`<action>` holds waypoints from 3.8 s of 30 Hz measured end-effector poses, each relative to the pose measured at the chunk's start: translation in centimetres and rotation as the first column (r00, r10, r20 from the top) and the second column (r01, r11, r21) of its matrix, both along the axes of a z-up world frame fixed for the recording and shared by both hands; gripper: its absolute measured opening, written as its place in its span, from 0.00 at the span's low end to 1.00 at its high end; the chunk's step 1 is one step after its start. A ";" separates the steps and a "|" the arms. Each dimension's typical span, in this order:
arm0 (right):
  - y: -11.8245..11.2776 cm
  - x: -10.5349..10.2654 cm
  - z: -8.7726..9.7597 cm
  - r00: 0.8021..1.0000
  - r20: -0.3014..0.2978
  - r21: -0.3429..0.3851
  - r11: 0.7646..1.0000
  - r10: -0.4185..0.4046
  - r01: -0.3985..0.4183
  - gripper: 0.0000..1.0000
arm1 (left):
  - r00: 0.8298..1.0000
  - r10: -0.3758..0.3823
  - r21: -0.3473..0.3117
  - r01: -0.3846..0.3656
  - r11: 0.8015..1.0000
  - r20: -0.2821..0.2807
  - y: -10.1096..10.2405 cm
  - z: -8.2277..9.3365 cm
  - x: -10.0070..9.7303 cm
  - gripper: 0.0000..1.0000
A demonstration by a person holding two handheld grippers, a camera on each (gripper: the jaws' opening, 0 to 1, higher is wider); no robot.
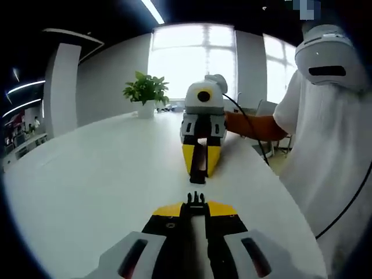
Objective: Snap the two parts of the plastic buckle together until the buckle closes and remains connected.
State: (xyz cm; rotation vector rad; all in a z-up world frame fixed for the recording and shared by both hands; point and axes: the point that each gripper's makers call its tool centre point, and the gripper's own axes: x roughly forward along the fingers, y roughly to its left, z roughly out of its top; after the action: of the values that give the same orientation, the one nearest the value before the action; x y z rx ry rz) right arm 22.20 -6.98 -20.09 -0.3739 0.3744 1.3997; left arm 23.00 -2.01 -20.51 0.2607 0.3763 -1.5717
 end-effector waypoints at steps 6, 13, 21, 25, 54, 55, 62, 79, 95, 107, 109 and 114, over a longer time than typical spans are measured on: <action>0.5 0.1 0.1 1.000 0.001 0.001 1.000 0.026 -0.026 0.13 | 1.000 -0.020 -0.001 0.020 1.000 0.003 -0.4 0.0 -0.2 0.12; 1.2 -0.2 0.1 0.999 0.001 -0.006 0.999 0.050 -0.050 0.13 | 0.999 -0.037 -0.004 0.037 0.999 0.002 -0.7 0.0 -0.2 0.12; 1.4 0.0 0.0 0.998 0.005 -0.003 0.998 0.057 -0.057 0.13 | 0.999 -0.049 -0.004 0.049 0.999 0.006 -0.9 0.0 -0.5 0.12; 1.4 0.1 0.0 0.998 0.006 -0.004 0.998 0.060 -0.060 0.13 | 0.999 -0.049 -0.003 0.049 0.999 0.006 -1.0 0.0 -0.5 0.12; 0.9 0.5 0.0 1.000 0.015 0.008 1.000 0.019 -0.019 0.15 | 0.999 -0.047 -0.007 0.047 0.999 0.012 -1.0 -0.1 -0.6 0.14; 0.8 0.5 0.0 1.000 0.015 0.008 1.000 0.017 -0.018 0.14 | 0.999 -0.050 -0.007 0.050 0.999 0.010 -1.0 -0.1 -0.6 0.16; 0.7 0.4 0.0 1.000 0.013 0.011 1.000 0.021 -0.021 0.14 | 1.000 -0.023 -0.002 0.023 1.000 0.021 -0.9 -0.1 -0.6 0.20; 0.8 0.5 0.0 1.000 0.009 0.013 1.000 0.019 -0.019 0.12 | 1.000 -0.004 -0.002 0.004 1.000 0.020 -0.4 0.0 -0.5 0.12; 1.5 0.5 -0.1 0.998 0.014 0.013 0.998 0.053 -0.054 0.12 | 1.000 -0.021 -0.001 0.022 1.000 0.016 -0.7 0.0 -0.7 0.11; 1.7 0.3 -0.1 0.998 0.002 0.012 0.998 0.064 -0.064 0.11 | 1.000 -0.024 0.005 0.024 1.000 0.012 -0.7 0.0 -0.9 0.09; 1.8 0.2 -0.2 0.998 0.001 0.007 0.998 0.067 -0.067 0.11 | 0.999 -0.026 0.014 0.026 1.000 0.023 -0.7 0.1 -1.0 0.09; 1.8 0.3 -0.2 0.996 0.001 -0.004 0.996 0.084 -0.084 0.10 | 0.999 -0.033 0.029 0.033 0.999 0.026 -0.8 0.0 -1.1 0.09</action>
State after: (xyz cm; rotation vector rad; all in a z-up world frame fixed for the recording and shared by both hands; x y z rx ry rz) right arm 22.47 -5.18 -20.29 -0.3970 0.3637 1.4809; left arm 21.92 -2.77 -20.51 0.3109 0.3763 -1.5948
